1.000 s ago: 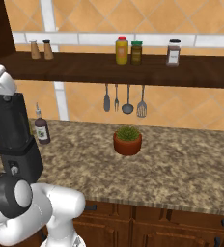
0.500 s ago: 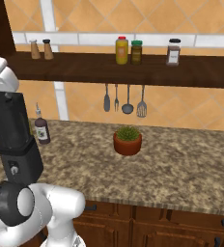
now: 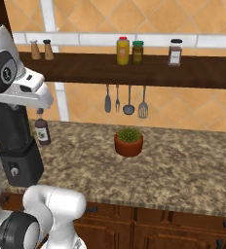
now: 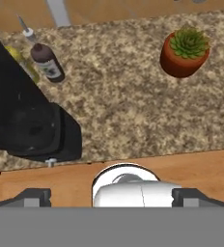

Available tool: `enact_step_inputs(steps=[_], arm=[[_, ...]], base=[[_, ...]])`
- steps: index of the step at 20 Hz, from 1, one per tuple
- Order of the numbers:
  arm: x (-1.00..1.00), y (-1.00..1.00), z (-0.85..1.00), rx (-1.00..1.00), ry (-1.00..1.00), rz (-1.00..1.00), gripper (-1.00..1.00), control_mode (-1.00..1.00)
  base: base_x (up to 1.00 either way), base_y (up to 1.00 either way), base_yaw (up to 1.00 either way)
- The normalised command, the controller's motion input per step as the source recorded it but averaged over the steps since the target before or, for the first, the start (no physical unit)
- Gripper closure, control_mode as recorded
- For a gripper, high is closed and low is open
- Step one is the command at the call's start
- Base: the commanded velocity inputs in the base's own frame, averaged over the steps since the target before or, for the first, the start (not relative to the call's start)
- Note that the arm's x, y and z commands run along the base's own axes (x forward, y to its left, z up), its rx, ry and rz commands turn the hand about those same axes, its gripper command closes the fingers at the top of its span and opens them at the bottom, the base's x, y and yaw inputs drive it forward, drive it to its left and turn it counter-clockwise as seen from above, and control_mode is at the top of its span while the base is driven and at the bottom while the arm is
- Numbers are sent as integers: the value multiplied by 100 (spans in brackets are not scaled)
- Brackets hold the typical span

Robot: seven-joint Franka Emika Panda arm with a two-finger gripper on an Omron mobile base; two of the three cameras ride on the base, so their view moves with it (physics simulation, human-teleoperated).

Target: Close the lid blender by securely placing the lid on top.

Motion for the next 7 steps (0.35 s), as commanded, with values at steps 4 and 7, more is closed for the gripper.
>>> enact_step_inputs(steps=[4, 7], arm=[[0, -82, -57, 0, 0, 0, -100, -100], [0, -76, -43, 0, 0, 0, -100, -100]], base=[[0, 0, 0], [0, 0, 0]])
